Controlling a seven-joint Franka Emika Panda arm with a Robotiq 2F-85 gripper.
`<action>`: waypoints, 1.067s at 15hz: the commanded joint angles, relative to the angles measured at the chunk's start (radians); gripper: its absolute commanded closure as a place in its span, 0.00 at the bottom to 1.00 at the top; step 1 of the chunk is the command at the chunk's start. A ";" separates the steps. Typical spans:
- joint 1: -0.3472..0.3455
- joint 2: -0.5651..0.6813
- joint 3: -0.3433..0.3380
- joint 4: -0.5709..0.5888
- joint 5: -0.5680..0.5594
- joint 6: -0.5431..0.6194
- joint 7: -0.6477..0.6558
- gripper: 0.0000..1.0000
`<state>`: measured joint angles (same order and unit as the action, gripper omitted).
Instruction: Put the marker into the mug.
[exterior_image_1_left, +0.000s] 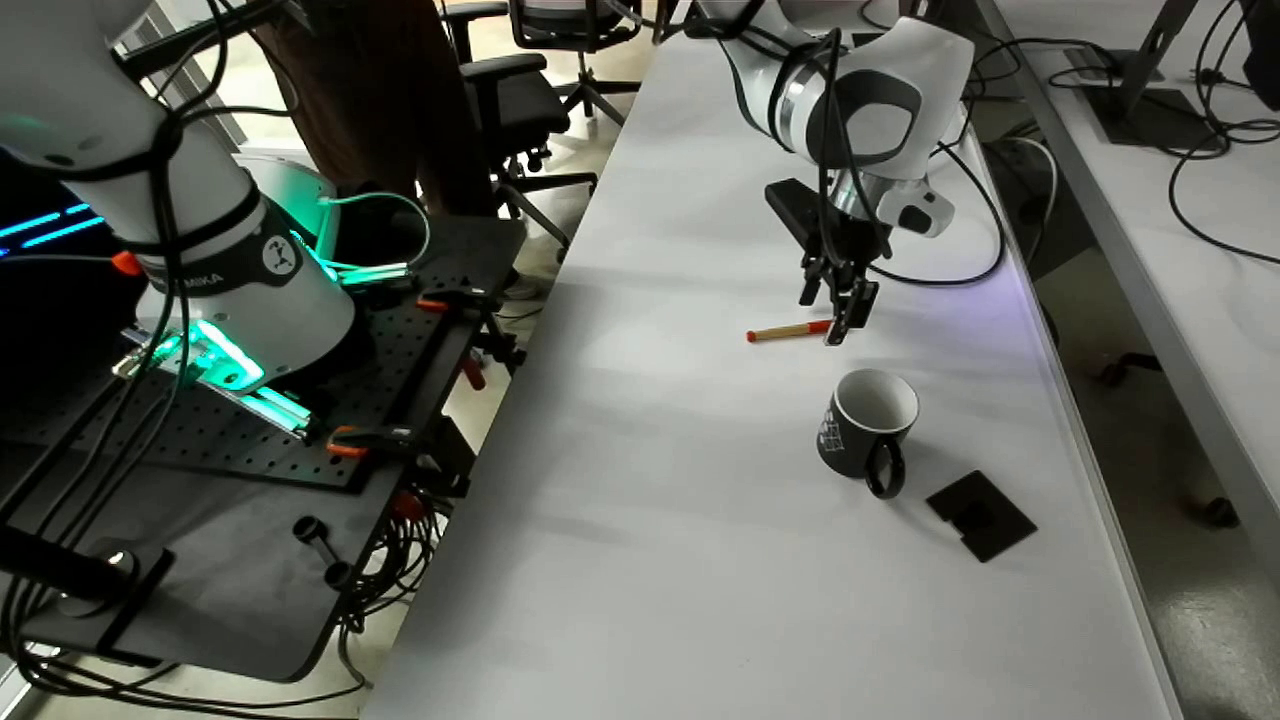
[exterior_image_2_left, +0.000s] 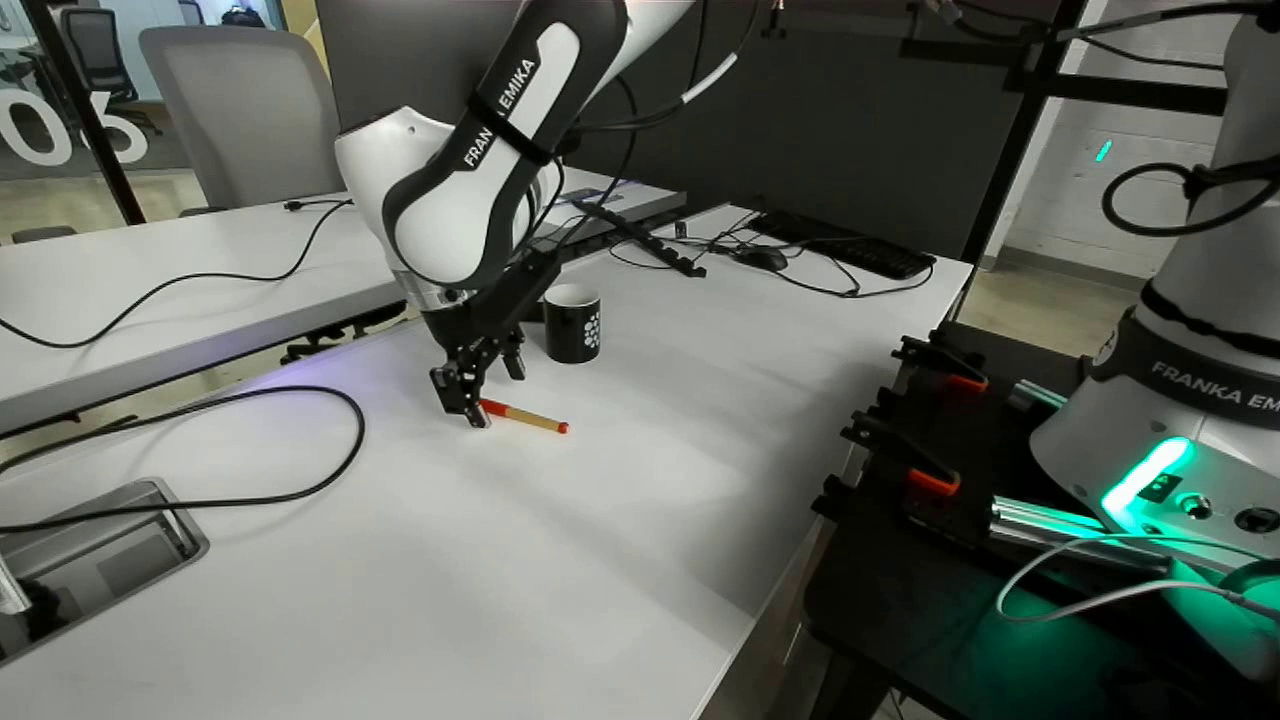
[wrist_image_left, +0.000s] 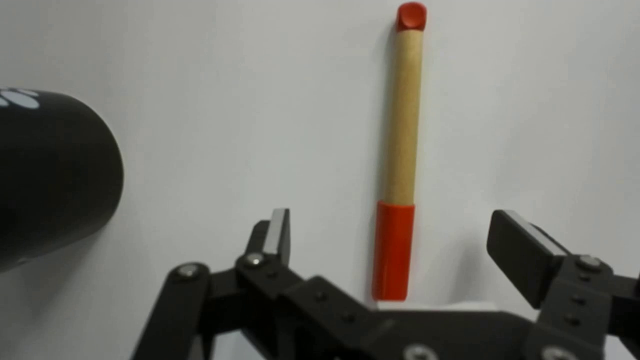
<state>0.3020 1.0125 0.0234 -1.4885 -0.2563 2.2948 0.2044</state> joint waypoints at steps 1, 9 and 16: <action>0.014 -0.004 -0.007 -0.001 0.016 -0.004 -0.001 0.00; 0.043 0.001 0.032 0.009 0.031 -0.005 -0.003 0.00; 0.059 0.005 -0.009 0.008 0.025 -0.002 0.050 0.00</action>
<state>0.3529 1.0141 0.0210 -1.4869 -0.2410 2.2946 0.2597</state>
